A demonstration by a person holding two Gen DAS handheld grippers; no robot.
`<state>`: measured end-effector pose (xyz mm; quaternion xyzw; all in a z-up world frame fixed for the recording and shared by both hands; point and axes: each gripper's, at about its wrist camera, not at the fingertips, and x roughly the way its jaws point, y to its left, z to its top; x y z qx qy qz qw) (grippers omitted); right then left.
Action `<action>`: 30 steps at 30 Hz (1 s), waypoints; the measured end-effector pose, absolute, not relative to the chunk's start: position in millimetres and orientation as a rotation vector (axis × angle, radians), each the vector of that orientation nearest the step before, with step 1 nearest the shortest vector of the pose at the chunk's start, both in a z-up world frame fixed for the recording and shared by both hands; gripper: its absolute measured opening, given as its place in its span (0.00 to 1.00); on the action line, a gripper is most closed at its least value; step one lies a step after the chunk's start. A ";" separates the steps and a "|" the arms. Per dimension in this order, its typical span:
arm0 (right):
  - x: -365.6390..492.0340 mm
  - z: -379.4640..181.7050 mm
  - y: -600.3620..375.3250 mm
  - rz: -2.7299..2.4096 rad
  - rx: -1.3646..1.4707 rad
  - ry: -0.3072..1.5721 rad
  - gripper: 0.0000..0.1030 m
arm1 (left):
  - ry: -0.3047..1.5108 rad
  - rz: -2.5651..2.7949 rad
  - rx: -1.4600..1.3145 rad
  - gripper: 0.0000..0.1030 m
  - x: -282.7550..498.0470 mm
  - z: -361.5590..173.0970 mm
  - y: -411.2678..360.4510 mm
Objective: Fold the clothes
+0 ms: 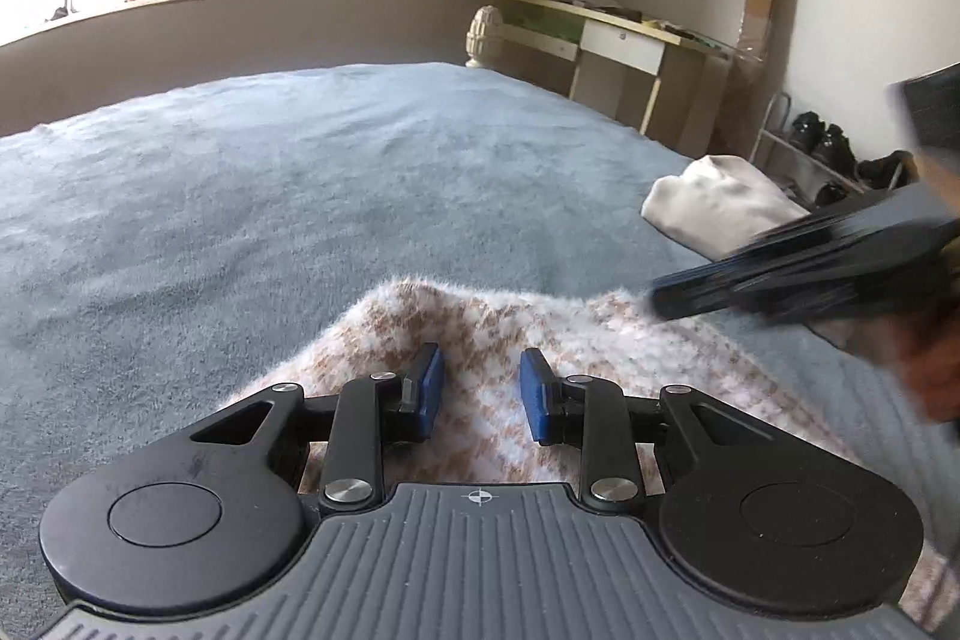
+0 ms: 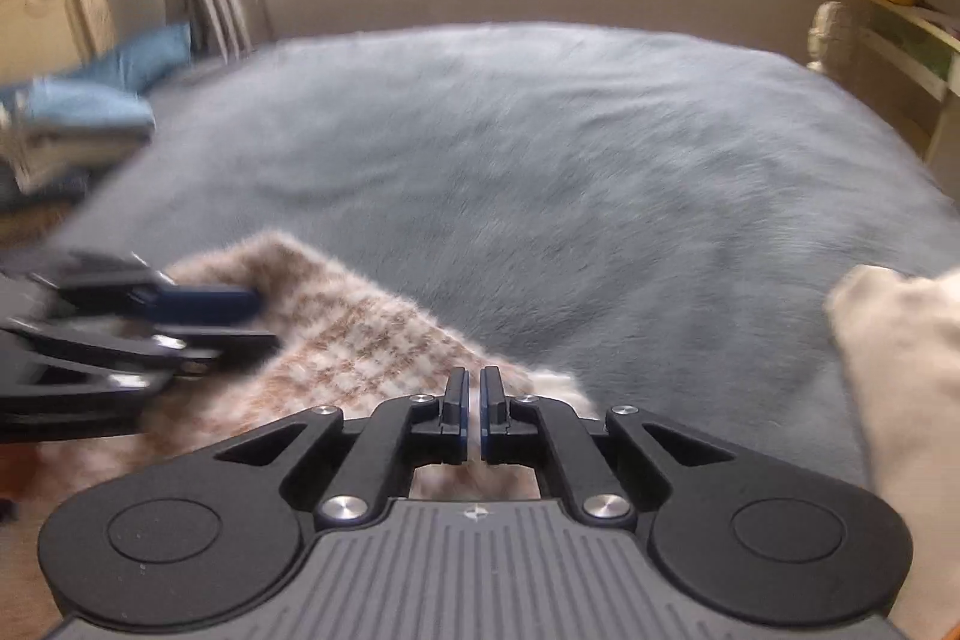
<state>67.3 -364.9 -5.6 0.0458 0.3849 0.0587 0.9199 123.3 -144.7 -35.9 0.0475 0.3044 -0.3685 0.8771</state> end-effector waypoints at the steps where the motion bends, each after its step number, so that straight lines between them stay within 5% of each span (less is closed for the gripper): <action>1: 53.3 2.3 -372.8 0.123 0.125 0.791 0.04 | 0.630 -0.766 0.104 0.27 122.7 -36.2 -145.4; 3: 24.6 15.0 -390.4 0.145 0.215 0.817 0.20 | 0.624 -0.764 0.106 0.27 124.7 -36.9 -147.6; 4: 10.1 19.0 -398.0 0.158 0.267 0.837 0.39 | 0.624 -0.763 0.105 0.27 125.5 -37.5 -148.0; 7: -32.5 16.6 -407.4 0.180 0.424 0.901 0.43 | 0.618 -0.754 0.107 0.27 126.6 -39.6 -150.6; 10: -69.3 -2.6 -406.5 0.150 0.573 0.966 0.62 | 0.602 -0.738 0.122 0.28 124.4 -40.6 -153.9; 17: -103.7 -37.9 -384.4 0.093 0.712 1.041 0.67 | 0.581 -0.720 0.145 0.28 120.1 -40.0 -154.7; 21: -106.4 -45.6 -378.6 0.055 0.746 1.009 0.60 | 0.567 -0.708 0.159 0.28 116.6 -38.7 -154.7; 23: -108.4 -44.8 -377.2 0.023 0.735 1.002 0.32 | 0.565 -0.705 0.158 0.28 115.0 -37.0 -153.7; 25: -112.3 -36.4 -373.9 0.019 0.712 0.975 0.20 | 0.567 -0.702 0.151 0.28 113.1 -35.4 -151.7; 30: -107.1 -33.5 -356.2 -0.019 0.563 0.974 0.16 | 0.556 -0.700 0.145 0.28 107.5 -35.7 -151.0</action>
